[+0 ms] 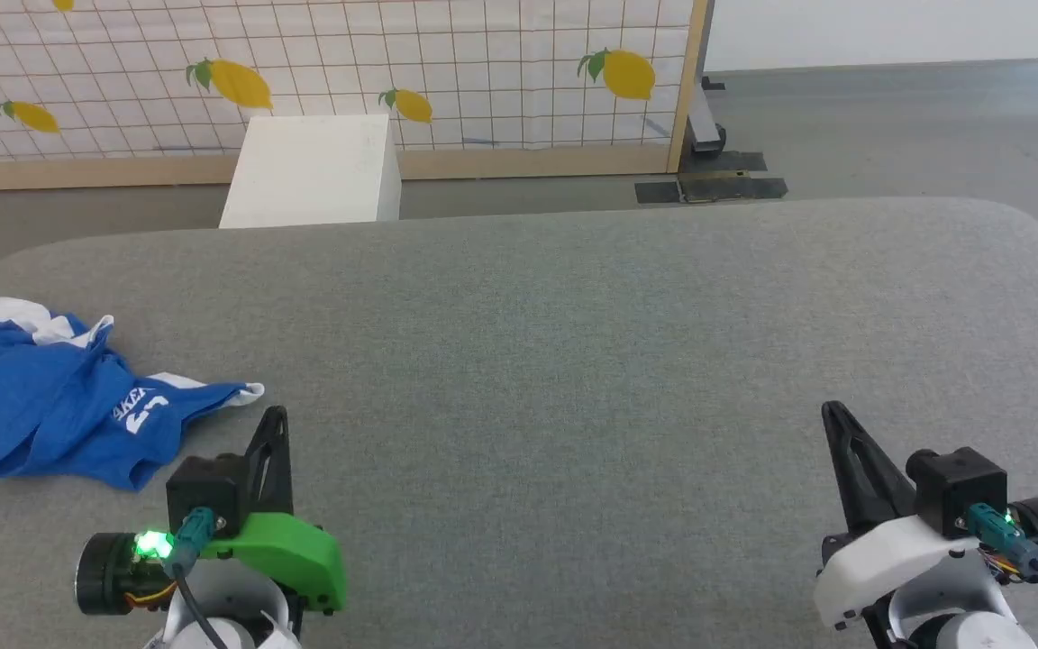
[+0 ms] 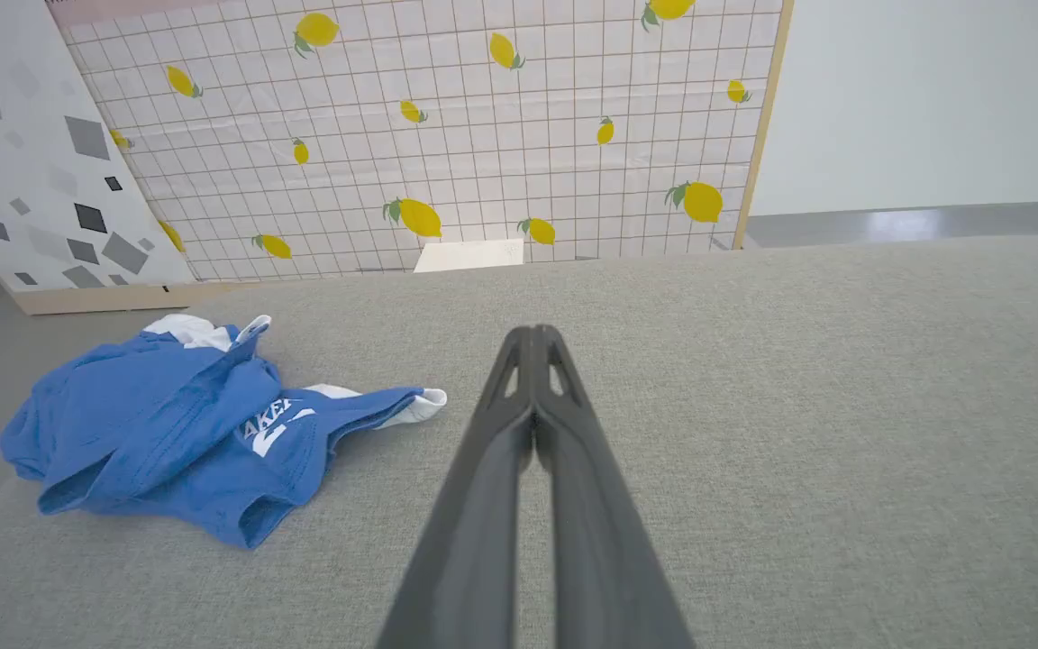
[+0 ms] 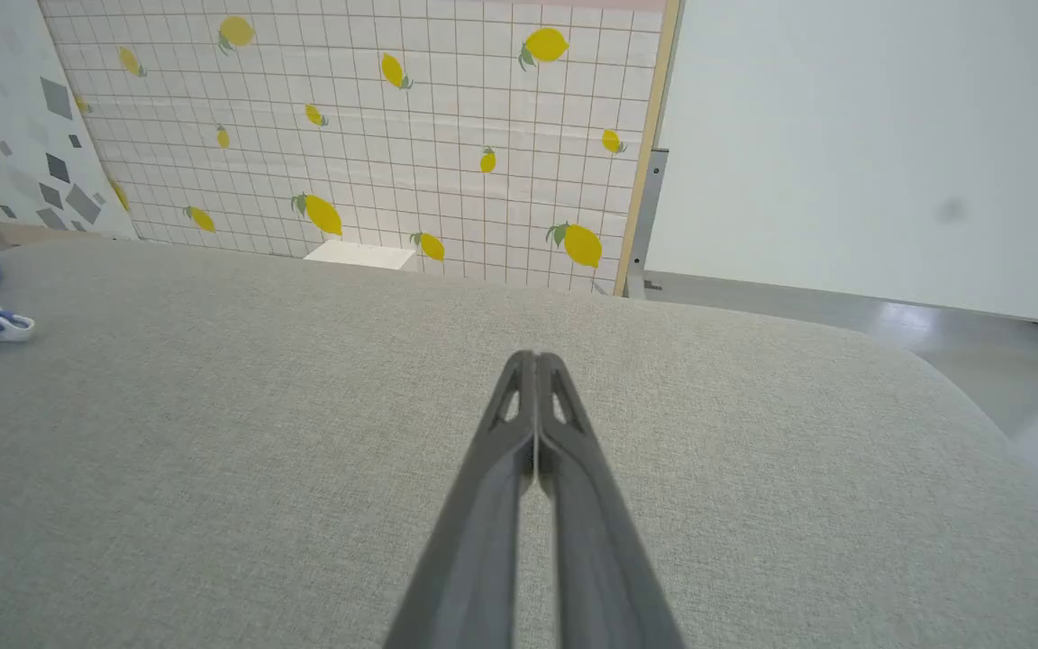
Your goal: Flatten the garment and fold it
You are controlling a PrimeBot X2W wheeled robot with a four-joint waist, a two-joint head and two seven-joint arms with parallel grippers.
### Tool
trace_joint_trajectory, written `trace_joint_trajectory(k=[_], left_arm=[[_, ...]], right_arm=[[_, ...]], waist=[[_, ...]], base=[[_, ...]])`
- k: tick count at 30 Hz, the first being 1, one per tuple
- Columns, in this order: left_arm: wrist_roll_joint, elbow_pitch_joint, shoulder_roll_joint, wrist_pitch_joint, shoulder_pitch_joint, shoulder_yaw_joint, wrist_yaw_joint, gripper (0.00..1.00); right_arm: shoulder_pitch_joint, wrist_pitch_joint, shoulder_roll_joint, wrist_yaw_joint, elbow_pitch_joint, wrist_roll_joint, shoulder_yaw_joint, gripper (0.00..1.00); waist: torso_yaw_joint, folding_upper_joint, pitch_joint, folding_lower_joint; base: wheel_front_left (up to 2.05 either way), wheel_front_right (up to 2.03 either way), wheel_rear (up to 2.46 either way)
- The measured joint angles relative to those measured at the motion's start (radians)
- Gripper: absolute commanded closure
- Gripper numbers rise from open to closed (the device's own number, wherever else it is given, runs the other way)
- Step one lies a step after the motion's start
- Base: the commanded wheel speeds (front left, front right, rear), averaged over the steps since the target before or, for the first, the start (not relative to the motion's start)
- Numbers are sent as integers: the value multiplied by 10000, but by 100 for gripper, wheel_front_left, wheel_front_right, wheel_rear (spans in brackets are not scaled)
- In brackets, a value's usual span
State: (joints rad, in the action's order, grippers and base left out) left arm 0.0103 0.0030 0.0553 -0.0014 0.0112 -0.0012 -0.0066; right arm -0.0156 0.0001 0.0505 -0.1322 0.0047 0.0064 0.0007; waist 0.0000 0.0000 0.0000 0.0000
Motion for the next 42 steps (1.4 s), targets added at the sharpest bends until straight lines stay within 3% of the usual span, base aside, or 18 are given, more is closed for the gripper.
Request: trace_joint_trajectory(k=[22,23,42], left_arm=[[0,0,0,0,0,2,0,100],[0,0,0,0,0,0,0,0],[136,207,2,-265,3,-88,-25,0]], right_arm=[[0,0,0,0,0,-2,0,100],[0,0,0,0,0,0,0,0],[-45,-242,2,0,230,272,-8,0]], waist=[[0,0,0,0],[0,0,0,0],[36,0,-9,0]], base=[[0,0,0],[0,0,0],[0,0,0]])
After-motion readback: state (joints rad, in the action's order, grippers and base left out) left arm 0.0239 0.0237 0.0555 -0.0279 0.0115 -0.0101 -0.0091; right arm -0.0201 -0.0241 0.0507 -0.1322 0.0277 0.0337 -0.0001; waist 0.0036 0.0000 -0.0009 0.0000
